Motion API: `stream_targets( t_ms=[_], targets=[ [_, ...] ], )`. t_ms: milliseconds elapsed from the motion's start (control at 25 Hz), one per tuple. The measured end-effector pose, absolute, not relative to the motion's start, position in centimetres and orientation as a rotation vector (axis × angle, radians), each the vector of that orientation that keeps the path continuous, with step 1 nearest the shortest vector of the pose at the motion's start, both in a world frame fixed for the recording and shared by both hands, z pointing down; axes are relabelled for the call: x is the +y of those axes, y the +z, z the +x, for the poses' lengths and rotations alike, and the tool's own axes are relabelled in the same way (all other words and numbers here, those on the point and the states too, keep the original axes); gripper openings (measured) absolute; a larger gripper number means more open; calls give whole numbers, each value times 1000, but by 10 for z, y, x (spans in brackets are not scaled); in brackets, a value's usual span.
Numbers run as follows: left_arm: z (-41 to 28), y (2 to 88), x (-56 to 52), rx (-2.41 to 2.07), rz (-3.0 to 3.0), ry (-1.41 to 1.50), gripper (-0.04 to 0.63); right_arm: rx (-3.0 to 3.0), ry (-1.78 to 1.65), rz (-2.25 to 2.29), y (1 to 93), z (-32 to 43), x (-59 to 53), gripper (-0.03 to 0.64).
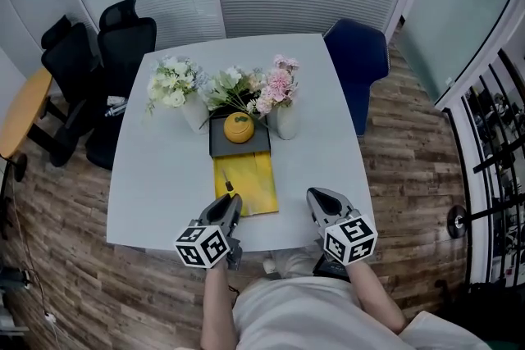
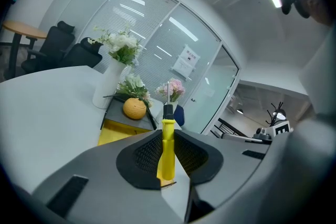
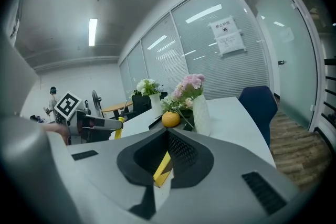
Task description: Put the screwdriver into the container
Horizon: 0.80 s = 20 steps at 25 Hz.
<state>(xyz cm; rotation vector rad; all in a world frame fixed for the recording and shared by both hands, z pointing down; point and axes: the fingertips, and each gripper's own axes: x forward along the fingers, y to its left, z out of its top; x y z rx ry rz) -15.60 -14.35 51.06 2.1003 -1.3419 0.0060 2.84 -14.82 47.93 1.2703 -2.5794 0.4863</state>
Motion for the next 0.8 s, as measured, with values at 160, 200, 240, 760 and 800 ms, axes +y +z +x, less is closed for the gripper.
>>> stream_targets(
  t_ms=[160, 200, 240, 760, 800],
  targets=[
    [-159, 515, -149, -1352, 2090, 27, 67, -2592, 493, 1252, 482, 25, -157, 15],
    [-159, 517, -150, -1353, 2087, 35, 67, -2594, 499, 1248, 484, 25, -159, 15],
    [-160, 519, -151, -1354, 2084, 43, 67, -2594, 504, 1245, 485, 24, -162, 15],
    [-163, 558, -183, -1324, 2010, 107, 67, -2543, 558, 1215, 515, 24, -195, 15],
    [-162, 562, -185, -1319, 2003, 113, 67, -2535, 566, 1215, 518, 25, -197, 15]
  ],
)
